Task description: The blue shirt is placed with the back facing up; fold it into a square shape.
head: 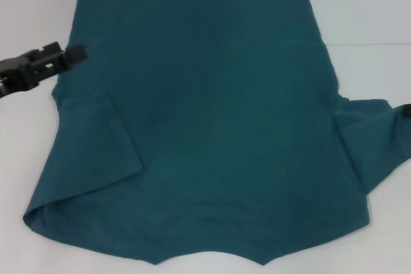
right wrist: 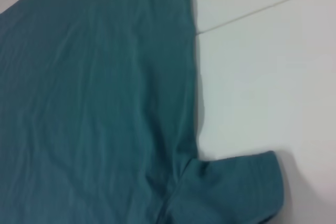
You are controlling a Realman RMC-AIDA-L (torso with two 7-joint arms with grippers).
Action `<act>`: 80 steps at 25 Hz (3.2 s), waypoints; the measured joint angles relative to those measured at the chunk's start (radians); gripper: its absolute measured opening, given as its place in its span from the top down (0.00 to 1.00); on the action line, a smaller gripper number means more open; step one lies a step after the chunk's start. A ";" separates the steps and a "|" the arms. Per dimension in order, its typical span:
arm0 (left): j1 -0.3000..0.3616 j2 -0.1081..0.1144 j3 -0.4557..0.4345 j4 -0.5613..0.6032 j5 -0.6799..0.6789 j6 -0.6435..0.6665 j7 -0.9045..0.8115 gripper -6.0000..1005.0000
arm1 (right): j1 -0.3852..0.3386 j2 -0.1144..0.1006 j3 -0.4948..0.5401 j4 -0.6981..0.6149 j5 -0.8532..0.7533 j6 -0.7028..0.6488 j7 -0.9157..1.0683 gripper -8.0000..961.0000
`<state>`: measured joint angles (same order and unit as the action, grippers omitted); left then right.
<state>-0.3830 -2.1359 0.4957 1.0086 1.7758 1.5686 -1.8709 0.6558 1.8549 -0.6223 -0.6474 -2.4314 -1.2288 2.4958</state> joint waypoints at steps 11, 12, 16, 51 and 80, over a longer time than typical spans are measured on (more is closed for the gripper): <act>0.012 0.013 -0.033 -0.022 -0.004 0.030 -0.009 0.12 | 0.005 -0.032 0.001 0.000 0.000 0.001 0.009 0.99; 0.012 0.013 -0.033 -0.022 -0.004 0.031 -0.009 0.12 | 0.008 -0.032 -0.001 0.000 0.000 0.001 0.010 0.99; 0.012 0.013 -0.034 -0.024 -0.006 0.031 -0.009 0.12 | 0.015 -0.037 0.004 0.000 0.003 0.002 0.014 0.99; 0.013 0.011 -0.074 -0.036 -0.039 0.018 -0.010 0.12 | 0.205 0.050 -0.100 0.074 0.042 -0.123 0.124 0.99; 0.024 0.039 -0.112 -0.064 -0.026 0.012 -0.084 0.12 | 0.165 0.027 -0.142 0.062 0.148 -0.144 -0.040 0.36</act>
<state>-0.3594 -2.0970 0.3835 0.9450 1.7501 1.5804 -1.9553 0.8210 1.8820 -0.7642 -0.5849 -2.2830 -1.3725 2.4554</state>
